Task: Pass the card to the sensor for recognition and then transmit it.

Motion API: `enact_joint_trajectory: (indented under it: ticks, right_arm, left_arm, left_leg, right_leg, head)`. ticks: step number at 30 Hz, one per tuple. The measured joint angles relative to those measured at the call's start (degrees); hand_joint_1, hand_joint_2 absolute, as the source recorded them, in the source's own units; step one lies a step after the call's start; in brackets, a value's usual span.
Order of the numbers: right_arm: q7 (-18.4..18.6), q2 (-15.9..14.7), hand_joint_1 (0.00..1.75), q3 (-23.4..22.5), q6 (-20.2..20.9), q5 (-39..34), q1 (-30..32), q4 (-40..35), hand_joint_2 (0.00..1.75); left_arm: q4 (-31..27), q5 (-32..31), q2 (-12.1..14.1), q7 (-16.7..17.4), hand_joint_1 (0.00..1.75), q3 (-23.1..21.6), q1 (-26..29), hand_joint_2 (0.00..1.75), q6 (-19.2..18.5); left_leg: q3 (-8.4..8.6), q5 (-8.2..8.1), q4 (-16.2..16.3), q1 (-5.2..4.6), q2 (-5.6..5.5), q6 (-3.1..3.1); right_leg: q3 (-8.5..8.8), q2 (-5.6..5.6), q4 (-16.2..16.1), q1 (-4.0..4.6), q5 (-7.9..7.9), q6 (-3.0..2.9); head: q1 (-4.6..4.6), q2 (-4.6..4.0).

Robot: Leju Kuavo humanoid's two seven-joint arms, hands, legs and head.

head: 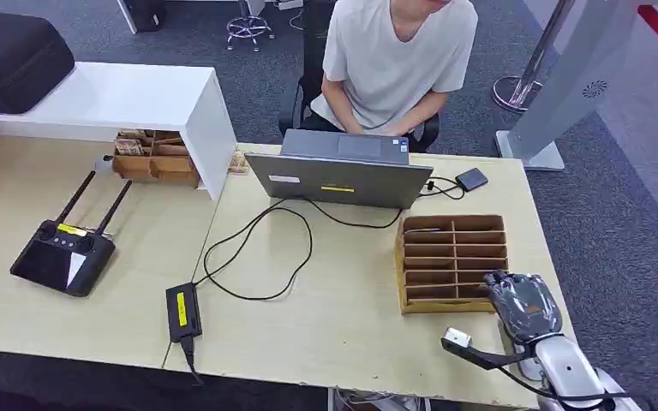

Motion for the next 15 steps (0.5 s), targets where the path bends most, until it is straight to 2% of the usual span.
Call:
enact_joint_trajectory:
  ticks: [5,15]
  right_arm:
    - [-0.53,-0.31,1.75,-0.04,-0.39,0.63,-1.44,-1.64,1.75]
    - [-1.84,-2.82,1.75,0.24,2.45,-0.52,-8.45,-7.91,1.75]
  left_arm:
    - [-0.02,-0.53,0.00,0.79,0.00,0.00,-0.07,1.75,0.15]
    - [-0.02,-1.14,-0.02,0.90,0.00,-0.11,-0.12,1.75,0.15]
  left_leg:
    - [-0.02,0.00,0.00,0.00,0.08,0.00]
    - [0.00,0.02,0.01,-0.01,0.04,0.01]
  right_leg:
    - [-0.01,0.08,0.01,0.00,0.01,0.01]
    - [0.00,0.05,0.02,-0.01,0.04,0.01]
  head:
    - [0.00,0.00]
    - [0.00,0.00]
